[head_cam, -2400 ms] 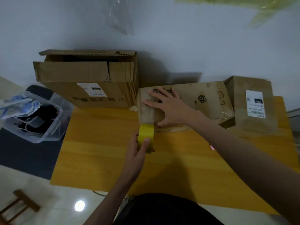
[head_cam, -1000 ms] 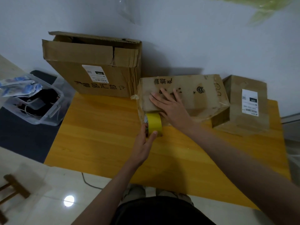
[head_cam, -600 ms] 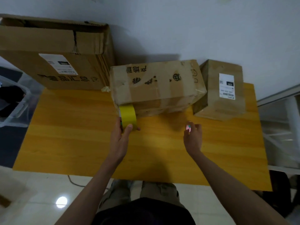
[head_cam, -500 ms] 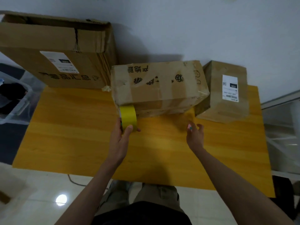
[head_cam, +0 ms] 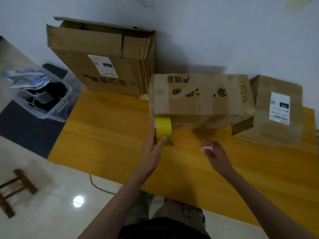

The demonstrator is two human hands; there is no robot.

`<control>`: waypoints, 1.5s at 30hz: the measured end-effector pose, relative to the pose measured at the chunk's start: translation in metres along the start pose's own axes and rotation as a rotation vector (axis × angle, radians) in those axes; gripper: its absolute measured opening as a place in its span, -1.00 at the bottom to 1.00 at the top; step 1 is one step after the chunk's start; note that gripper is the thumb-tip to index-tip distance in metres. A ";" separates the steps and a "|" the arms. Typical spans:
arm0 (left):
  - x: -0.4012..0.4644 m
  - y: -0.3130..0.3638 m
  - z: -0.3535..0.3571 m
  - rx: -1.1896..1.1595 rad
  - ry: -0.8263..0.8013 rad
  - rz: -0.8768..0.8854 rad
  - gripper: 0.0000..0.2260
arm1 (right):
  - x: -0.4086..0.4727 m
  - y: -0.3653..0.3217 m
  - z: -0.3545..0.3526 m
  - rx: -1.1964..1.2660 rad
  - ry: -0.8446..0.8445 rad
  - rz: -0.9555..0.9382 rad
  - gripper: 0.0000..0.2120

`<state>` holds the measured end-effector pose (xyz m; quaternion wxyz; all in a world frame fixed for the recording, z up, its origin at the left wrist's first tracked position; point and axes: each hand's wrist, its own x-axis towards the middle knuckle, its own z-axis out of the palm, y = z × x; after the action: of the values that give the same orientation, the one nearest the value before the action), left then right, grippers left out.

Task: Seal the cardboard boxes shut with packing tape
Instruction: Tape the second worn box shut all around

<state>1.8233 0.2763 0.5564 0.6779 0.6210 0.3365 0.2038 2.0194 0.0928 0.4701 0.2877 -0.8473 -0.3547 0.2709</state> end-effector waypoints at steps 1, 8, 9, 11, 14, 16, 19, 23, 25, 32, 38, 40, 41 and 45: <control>0.000 0.001 0.000 -0.007 0.001 -0.005 -0.74 | -0.003 -0.038 -0.012 0.071 0.032 -0.130 -0.64; -0.002 0.006 0.001 -0.038 0.002 -0.018 -0.77 | 0.038 -0.182 -0.052 0.112 0.129 -0.546 -0.78; -0.002 0.006 0.001 -0.040 0.000 -0.019 -0.77 | 0.046 -0.185 -0.048 0.067 0.126 -0.562 -0.80; -0.003 0.006 0.000 -0.043 -0.006 -0.027 -0.77 | 0.059 -0.181 -0.038 0.002 0.103 -0.578 -0.84; -0.004 0.008 0.000 -0.055 -0.010 -0.039 -0.77 | 0.067 -0.178 -0.025 -0.075 0.087 -0.588 -0.90; -0.004 0.009 -0.001 -0.067 -0.009 -0.035 -0.78 | 0.069 -0.181 -0.019 -0.107 0.094 -0.578 -0.93; -0.005 0.011 -0.001 -0.086 -0.009 -0.039 -0.75 | 0.072 -0.187 -0.015 -0.173 0.100 -0.586 -0.94; -0.007 0.013 -0.001 -0.073 -0.011 -0.033 -0.77 | 0.076 -0.194 -0.013 -0.234 0.091 -0.593 -0.94; -0.007 0.013 -0.001 -0.058 -0.003 -0.035 -0.77 | 0.076 -0.198 -0.013 -0.264 0.089 -0.592 -0.93; -0.011 0.016 0.001 -0.057 0.026 -0.087 -0.80 | 0.080 -0.208 -0.021 -0.290 -0.015 -0.615 -0.90; -0.013 0.017 0.004 -0.097 0.018 -0.123 -0.83 | 0.084 -0.200 -0.030 -0.228 -0.093 -0.622 -0.90; -0.012 0.018 0.004 -0.099 0.019 -0.133 -0.84 | 0.086 -0.198 -0.032 -0.216 -0.103 -0.625 -0.91; -0.011 0.019 0.004 -0.100 0.022 -0.138 -0.84 | 0.088 -0.197 -0.034 -0.217 -0.113 -0.633 -0.92; -0.010 0.021 0.006 -0.127 0.034 -0.148 -0.83 | 0.094 -0.194 -0.045 -0.231 -0.170 -0.645 -0.93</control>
<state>1.8231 0.2680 0.5789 0.7234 0.5466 0.3793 0.1846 2.0193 0.2639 0.6088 0.2300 -0.6930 -0.6552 0.1937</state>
